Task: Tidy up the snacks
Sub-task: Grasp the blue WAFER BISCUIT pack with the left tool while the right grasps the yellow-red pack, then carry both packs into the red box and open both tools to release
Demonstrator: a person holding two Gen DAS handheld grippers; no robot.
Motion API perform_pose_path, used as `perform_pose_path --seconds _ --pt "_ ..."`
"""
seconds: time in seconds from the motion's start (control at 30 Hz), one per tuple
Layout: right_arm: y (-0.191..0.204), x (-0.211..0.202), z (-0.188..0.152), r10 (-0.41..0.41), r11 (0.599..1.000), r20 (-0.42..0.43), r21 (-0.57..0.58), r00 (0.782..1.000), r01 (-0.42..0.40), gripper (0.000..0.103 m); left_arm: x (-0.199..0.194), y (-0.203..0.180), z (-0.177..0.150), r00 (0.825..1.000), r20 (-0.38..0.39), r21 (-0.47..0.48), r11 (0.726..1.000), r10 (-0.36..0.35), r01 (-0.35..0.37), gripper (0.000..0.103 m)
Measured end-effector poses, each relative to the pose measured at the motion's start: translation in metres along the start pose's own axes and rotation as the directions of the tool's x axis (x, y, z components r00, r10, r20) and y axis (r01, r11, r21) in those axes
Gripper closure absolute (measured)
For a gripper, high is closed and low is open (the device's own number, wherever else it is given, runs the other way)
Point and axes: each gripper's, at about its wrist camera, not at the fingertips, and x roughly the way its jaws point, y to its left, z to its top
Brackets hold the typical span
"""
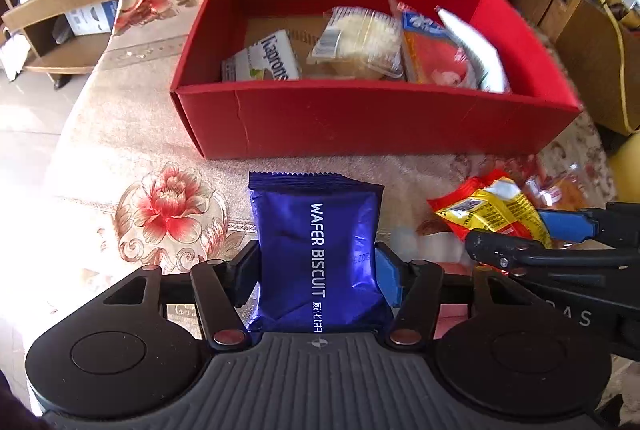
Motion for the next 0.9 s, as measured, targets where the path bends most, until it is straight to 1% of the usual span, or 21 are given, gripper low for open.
perform_pose_path --seconds 0.27,0.43,0.67,0.9 --pt "0.002 -0.023 -0.001 -0.001 1.0 0.053 0.02 0.999 0.0 0.052 -0.019 -0.001 0.0 0.999 0.039 -0.011 0.999 -0.036 0.037 0.037" --pt "0.001 -0.033 0.002 -0.002 0.999 0.082 0.033 0.997 0.0 0.052 -0.029 -0.002 0.003 0.997 0.066 -0.012 0.999 -0.045 0.046 0.037" --pt "0.003 -0.039 0.008 -0.006 1.0 0.111 0.029 0.994 0.003 0.052 -0.034 -0.005 0.015 0.993 0.109 -0.006 0.999 -0.039 0.04 0.037" --pt "-0.002 -0.044 0.025 -0.003 0.999 0.148 0.041 0.989 -0.003 0.052 -0.04 -0.007 0.032 0.987 0.156 0.013 1.0 -0.027 0.025 0.037"
